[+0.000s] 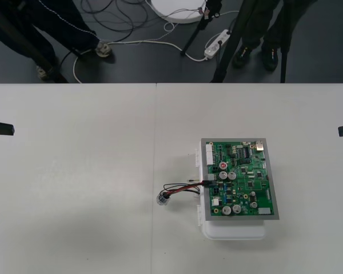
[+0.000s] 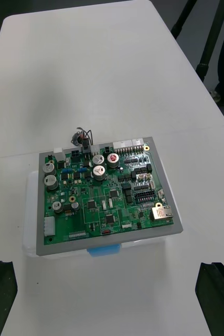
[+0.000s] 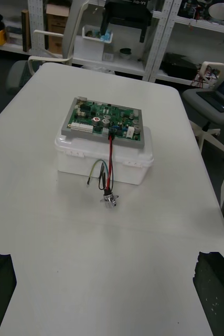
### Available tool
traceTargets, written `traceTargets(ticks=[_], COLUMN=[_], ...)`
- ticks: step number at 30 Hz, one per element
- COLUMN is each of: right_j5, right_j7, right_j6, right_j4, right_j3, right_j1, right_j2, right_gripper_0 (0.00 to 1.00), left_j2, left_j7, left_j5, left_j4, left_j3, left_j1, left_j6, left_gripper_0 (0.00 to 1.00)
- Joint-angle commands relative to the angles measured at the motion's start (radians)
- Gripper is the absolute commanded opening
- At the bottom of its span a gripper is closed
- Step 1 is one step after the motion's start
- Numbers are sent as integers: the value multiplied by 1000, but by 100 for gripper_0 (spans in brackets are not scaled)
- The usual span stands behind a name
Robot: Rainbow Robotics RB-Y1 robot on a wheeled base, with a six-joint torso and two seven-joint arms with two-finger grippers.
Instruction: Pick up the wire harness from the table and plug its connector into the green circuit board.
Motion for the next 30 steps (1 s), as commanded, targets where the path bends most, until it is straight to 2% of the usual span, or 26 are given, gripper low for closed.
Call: traceTargets(ticks=[1, 30], right_j5=[-31, -51], right_j7=[51, 75], right_j6=[-7, -7], right_j4=[49, 82], right_j3=[-34, -19], right_j1=[16, 16], right_j2=[-40, -50], right_gripper_0=[100, 100], left_j2=[21, 21], left_j7=[-3, -3], left_j5=[-4, -4], left_j4=[-22, -22], left_j3=[30, 30], left_j1=[2, 2], left_j6=[-43, -43], left_gripper_0=[100, 100])
